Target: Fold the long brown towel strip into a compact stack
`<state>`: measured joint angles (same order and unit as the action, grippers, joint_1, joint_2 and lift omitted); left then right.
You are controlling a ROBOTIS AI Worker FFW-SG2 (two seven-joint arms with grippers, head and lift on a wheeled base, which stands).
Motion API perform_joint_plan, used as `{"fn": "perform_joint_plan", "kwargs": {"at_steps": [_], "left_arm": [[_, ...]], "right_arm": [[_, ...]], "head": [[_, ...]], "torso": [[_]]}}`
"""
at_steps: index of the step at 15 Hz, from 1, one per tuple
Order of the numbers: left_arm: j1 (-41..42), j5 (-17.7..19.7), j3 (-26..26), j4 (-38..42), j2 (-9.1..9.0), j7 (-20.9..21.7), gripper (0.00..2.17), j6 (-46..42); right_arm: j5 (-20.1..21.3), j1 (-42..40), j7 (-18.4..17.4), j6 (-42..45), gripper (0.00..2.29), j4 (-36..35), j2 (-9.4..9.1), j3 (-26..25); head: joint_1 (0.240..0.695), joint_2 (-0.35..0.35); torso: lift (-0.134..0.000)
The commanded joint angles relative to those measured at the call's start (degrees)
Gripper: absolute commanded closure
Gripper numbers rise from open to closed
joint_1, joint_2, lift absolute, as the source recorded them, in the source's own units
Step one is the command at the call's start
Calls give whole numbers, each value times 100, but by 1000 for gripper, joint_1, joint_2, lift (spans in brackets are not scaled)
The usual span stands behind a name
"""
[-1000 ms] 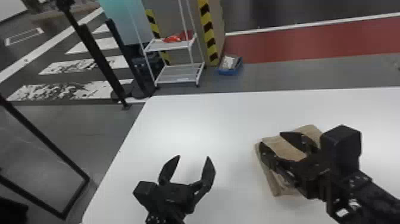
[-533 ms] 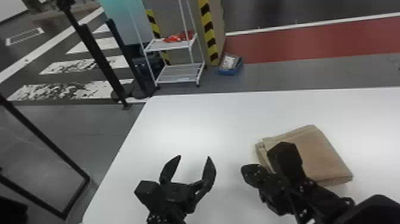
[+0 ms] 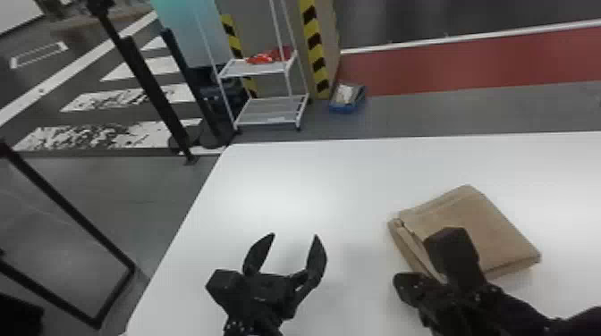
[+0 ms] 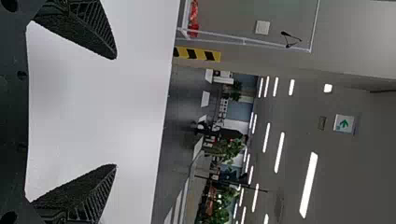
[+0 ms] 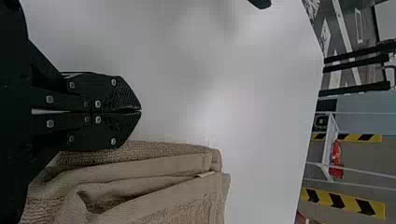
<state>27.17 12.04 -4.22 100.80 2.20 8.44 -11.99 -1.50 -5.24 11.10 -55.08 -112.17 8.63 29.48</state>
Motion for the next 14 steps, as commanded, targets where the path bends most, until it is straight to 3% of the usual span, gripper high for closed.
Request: {"fn": "perform_joint_plan", "kwargs": {"at_steps": [1,9,14], "left_arm": [[-10,0,18,-17,0,0,39,-1],[-36,9,18,-61,35,0,39,-1],[-89,9,35,-105,35,0,39,-1]], "right_arm": [[115,-267,-20,-113,1717,-332,7,-356],[132,-829,85,-324,1717,-868,43,-1815],[-26,-1023,200,-271,1717,-1079,43,-2579]], "head": [[695,350],[695,236],[695,117]], "torso": [[-121],[-121],[-121]]}}
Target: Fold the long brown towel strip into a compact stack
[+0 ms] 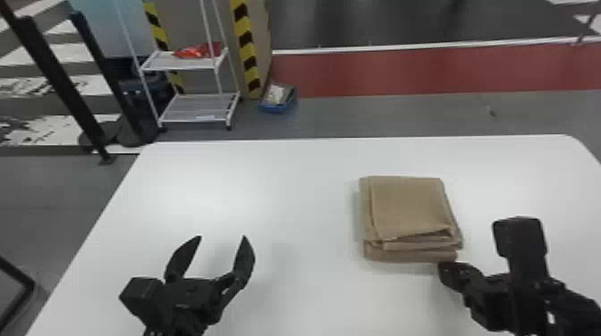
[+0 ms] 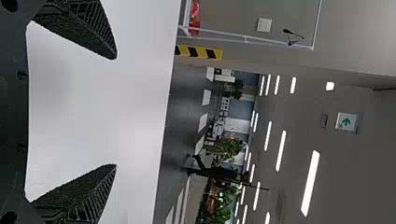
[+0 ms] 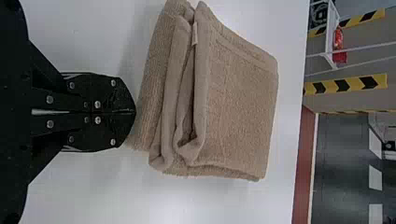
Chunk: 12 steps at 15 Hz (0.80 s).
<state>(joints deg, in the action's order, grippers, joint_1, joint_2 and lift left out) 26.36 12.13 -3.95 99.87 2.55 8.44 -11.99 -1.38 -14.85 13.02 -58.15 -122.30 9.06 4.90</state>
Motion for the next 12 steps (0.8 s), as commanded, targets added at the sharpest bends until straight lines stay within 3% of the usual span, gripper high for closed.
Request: {"fn": "perform_joint_plan", "kwargs": {"at_steps": [1,3,5,8,12], "left_arm": [[-8,0,8,-11,0,0,39,0],[-8,0,0,-11,0,9,39,0],[-17,0,0,-29,0,0,39,0],[-8,0,8,-11,0,27,39,0],[1,-9,8,15,0,27,39,0]], "right_arm": [[-38,-70,-2,53,1717,-75,-10,-182],[-100,-290,69,177,1717,-347,-36,-349],[-319,-650,148,968,1717,-752,-63,-490],[-539,-387,51,1425,1717,-760,-274,-744],[-768,774,-63,2374,1717,848,-274,-507]], "head": [[695,105],[695,91],[695,79],[695,87],[695,66]], "torso": [[-121],[-121],[-121],[-121],[-121]]}}
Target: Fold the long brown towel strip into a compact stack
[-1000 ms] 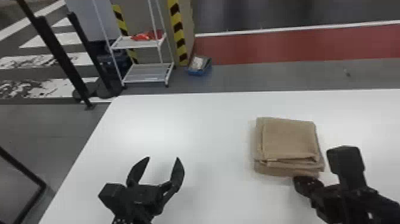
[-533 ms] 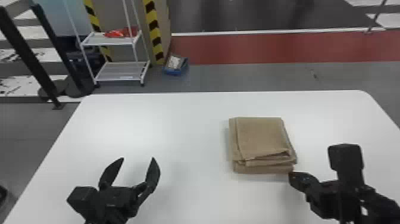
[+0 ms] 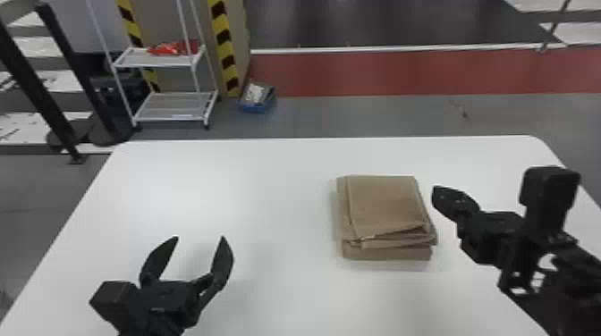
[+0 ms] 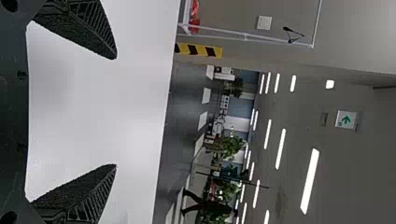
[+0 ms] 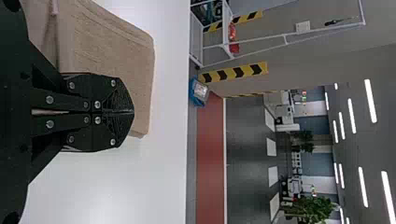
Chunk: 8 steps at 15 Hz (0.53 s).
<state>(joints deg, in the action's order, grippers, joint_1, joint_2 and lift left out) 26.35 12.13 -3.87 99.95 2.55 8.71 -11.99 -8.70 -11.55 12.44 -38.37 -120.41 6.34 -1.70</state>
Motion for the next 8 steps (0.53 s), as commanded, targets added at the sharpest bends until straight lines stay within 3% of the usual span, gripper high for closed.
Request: {"fn": "perform_joint_plan", "kwargs": {"at_steps": [1,5,8], "left_arm": [[-16,-9,26,7,0,0,39,0],[-60,-9,62,-28,44,0,39,18],[-139,0,88,-81,79,0,39,35]], "right_arm": [[-26,760,-32,501,1717,1125,-1,302],[352,1481,-436,993,1717,2610,-1,891],[449,1577,-568,1169,1717,3085,-1,935]], "head": [[695,66],[695,81],[695,89]], "torso": [[-121],[-121],[-121]]}}
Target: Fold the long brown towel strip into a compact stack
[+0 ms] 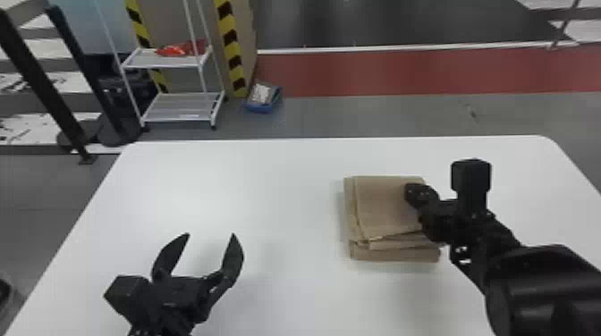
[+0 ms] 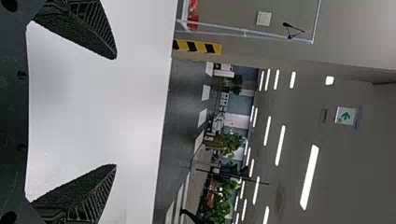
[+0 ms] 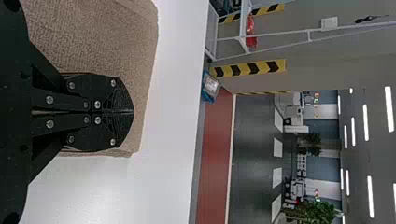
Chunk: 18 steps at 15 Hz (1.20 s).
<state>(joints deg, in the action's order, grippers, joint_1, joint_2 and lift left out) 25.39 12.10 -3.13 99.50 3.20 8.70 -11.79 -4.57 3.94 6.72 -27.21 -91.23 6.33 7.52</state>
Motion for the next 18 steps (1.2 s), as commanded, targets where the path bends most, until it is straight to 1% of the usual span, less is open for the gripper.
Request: {"fn": "perform_joint_plan", "kwargs": {"at_steps": [1,4,5,6,8,10,11,12,13,14,15,16,17,18], "left_arm": [[-61,3,23,-45,14,0,39,15],[-70,3,85,-45,14,0,39,15],[-70,3,85,-45,14,0,39,15],[-70,3,85,-45,14,0,39,15],[-61,3,85,-27,23,0,39,15],[-17,3,50,-1,23,9,39,-73],[27,3,23,52,23,35,39,-143],[80,11,-12,122,23,53,39,-178],[141,11,-12,210,23,53,39,-196],[220,-6,-3,333,23,35,39,-231],[291,-76,23,430,23,-26,39,-337],[343,-138,41,491,23,-88,39,-407],[414,-208,41,553,23,-149,39,-460],[519,-349,50,623,14,-220,39,-530]], "right_arm": [[35,28,4,53,1717,176,0,39],[79,28,4,159,1717,316,0,75],[70,-33,4,352,1717,308,0,39],[44,-183,4,721,1717,158,0,-48],[-9,-525,-4,1108,1717,-510,0,-145],[0,-1053,-145,1459,1706,-1301,9,-172],[61,-1439,-286,1846,1541,-1635,9,-145],[132,-1835,-514,2233,1261,-1916,9,-119],[263,-2169,-690,2391,913,-2144,9,-119],[378,-2538,-804,2409,431,-2391,9,-145],[536,-2872,-927,2391,188,-2584,0,-172],[694,-3101,-1033,2321,113,-2716,0,-172],[808,-3355,-1156,2250,110,-2848,-35,-172],[905,-3593,-1226,2250,110,-2909,-132,-198]], "head": [[695,89],[695,86],[695,85],[695,82],[695,77],[695,74],[695,75],[695,77],[695,79],[695,79],[695,79],[695,76],[695,71],[695,68]], "torso": [[-121],[-121],[-121],[-121],[-121],[-121],[-121],[-121],[-121],[-121],[-121],[-121],[-121],[-121]]}}
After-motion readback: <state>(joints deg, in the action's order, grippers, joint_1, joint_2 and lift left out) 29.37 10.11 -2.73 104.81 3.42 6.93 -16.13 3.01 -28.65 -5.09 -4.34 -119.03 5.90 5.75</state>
